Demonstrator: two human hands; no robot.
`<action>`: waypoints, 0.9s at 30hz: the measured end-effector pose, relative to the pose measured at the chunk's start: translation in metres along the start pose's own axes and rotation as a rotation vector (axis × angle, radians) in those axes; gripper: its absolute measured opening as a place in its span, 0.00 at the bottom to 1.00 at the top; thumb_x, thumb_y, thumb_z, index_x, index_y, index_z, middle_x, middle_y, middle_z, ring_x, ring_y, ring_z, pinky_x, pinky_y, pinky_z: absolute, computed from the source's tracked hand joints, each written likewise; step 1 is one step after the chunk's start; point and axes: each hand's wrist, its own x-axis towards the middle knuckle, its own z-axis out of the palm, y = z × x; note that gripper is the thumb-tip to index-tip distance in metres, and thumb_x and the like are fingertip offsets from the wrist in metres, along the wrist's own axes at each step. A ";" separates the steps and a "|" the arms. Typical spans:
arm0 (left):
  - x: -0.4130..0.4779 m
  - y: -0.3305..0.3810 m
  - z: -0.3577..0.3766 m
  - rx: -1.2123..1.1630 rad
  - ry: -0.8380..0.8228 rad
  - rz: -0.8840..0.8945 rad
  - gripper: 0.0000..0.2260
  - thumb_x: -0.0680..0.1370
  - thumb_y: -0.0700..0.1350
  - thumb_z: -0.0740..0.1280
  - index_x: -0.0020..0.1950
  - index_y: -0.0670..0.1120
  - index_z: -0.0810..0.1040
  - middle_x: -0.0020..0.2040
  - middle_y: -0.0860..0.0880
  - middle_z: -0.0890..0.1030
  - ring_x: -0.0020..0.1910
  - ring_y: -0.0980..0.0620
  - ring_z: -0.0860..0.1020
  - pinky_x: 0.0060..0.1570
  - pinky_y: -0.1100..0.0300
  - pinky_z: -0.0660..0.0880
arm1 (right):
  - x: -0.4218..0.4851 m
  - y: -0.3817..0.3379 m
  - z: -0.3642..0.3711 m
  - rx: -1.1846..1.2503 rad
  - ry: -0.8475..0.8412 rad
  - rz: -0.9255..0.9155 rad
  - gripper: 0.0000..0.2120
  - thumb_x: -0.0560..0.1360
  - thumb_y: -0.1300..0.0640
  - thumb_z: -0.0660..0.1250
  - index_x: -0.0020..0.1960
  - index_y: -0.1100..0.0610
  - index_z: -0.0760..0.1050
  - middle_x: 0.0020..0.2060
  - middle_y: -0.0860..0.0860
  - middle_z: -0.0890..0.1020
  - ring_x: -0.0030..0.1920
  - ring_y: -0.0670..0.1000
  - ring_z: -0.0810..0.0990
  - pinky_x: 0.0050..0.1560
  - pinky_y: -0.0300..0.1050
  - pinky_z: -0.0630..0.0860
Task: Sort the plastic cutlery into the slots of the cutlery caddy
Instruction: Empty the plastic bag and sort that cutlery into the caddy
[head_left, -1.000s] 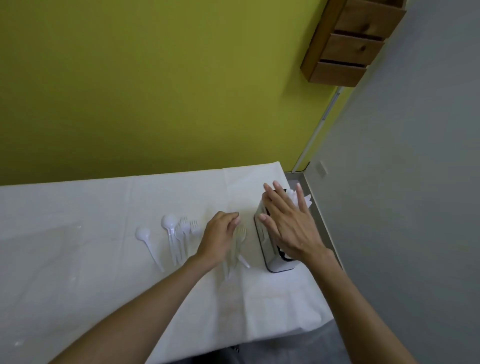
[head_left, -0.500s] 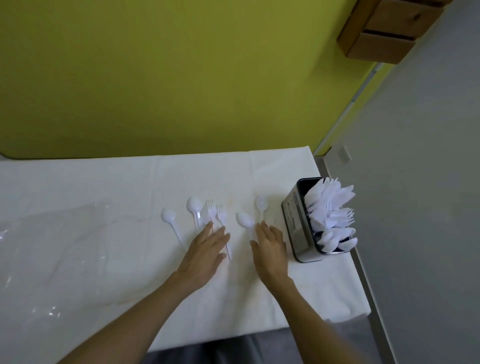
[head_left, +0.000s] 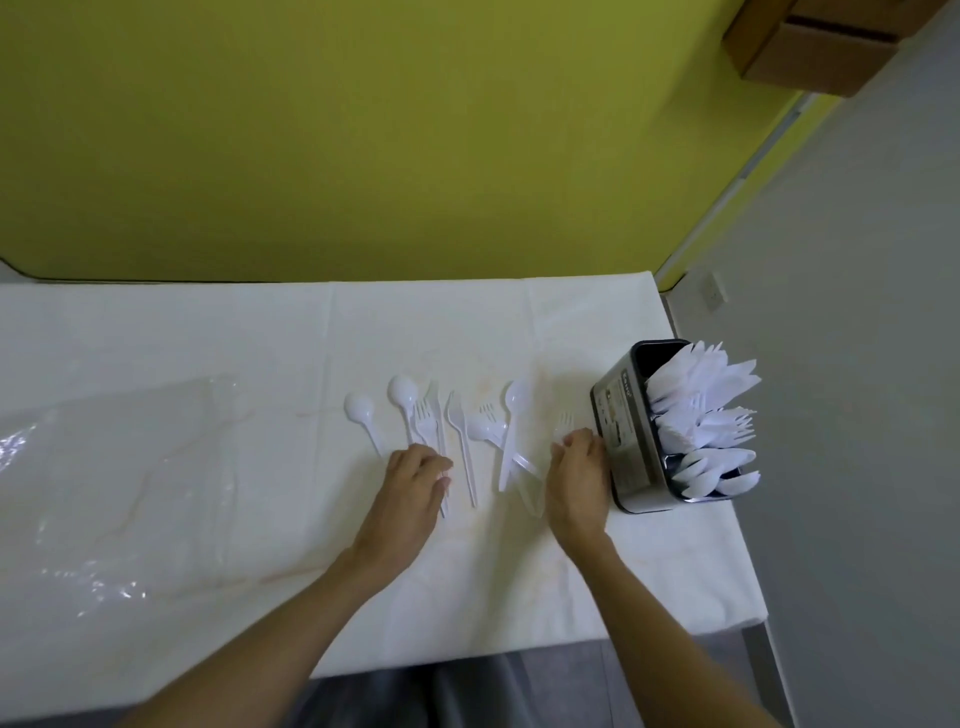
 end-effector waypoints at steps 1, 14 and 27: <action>0.003 0.003 -0.001 -0.033 0.059 -0.067 0.06 0.79 0.38 0.65 0.54 0.44 0.78 0.51 0.50 0.75 0.50 0.51 0.71 0.54 0.63 0.70 | 0.006 0.000 0.000 -0.009 -0.053 0.047 0.12 0.80 0.56 0.61 0.57 0.65 0.71 0.53 0.61 0.77 0.52 0.60 0.77 0.49 0.51 0.75; 0.021 0.020 -0.004 -0.170 0.016 -0.627 0.08 0.74 0.41 0.66 0.38 0.38 0.78 0.37 0.45 0.80 0.42 0.46 0.78 0.37 0.57 0.69 | 0.000 -0.021 -0.015 0.186 -0.290 0.043 0.05 0.76 0.60 0.63 0.50 0.60 0.68 0.36 0.50 0.74 0.37 0.53 0.74 0.31 0.43 0.68; 0.021 0.021 -0.008 -0.207 0.058 -0.599 0.10 0.74 0.51 0.71 0.42 0.45 0.76 0.42 0.49 0.76 0.42 0.51 0.76 0.43 0.60 0.69 | -0.017 -0.007 -0.007 0.274 -0.265 0.150 0.02 0.74 0.64 0.65 0.44 0.63 0.75 0.38 0.55 0.80 0.36 0.52 0.77 0.30 0.36 0.68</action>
